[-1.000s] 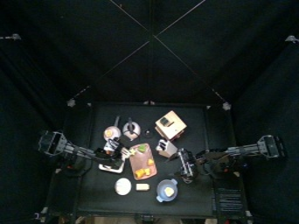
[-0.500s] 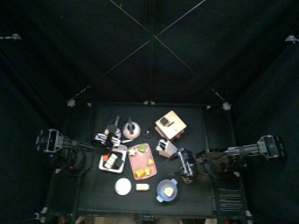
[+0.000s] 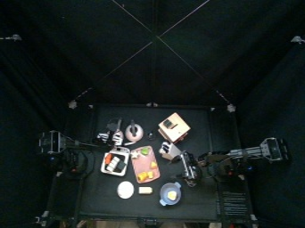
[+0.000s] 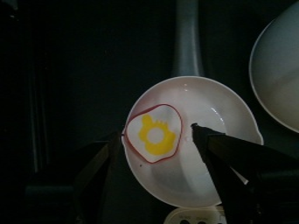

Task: Grab apple half from pan

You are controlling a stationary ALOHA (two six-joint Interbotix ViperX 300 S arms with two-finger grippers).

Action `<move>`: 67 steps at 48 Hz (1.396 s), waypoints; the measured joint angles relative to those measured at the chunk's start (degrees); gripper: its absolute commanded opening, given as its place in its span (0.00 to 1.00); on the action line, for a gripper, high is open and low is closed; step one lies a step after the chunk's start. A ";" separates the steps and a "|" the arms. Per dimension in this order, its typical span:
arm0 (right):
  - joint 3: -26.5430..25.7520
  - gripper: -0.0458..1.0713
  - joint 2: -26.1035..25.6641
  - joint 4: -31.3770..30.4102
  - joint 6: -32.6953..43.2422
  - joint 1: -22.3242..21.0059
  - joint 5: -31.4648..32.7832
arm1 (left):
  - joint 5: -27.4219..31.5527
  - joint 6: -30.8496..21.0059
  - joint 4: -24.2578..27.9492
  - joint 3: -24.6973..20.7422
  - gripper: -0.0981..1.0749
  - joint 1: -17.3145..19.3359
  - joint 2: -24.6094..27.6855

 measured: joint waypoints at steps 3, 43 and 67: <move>0.00 0.97 -0.09 -0.09 0.00 0.00 0.00 | -0.44 0.00 0.00 -0.09 0.92 0.26 0.70; 0.00 0.97 0.00 -0.18 0.00 -0.09 0.00 | -5.89 0.00 0.00 -0.09 0.92 3.25 3.52; -0.09 0.97 0.00 -0.18 0.00 0.00 0.00 | -7.82 0.00 0.26 -0.09 0.88 3.69 4.83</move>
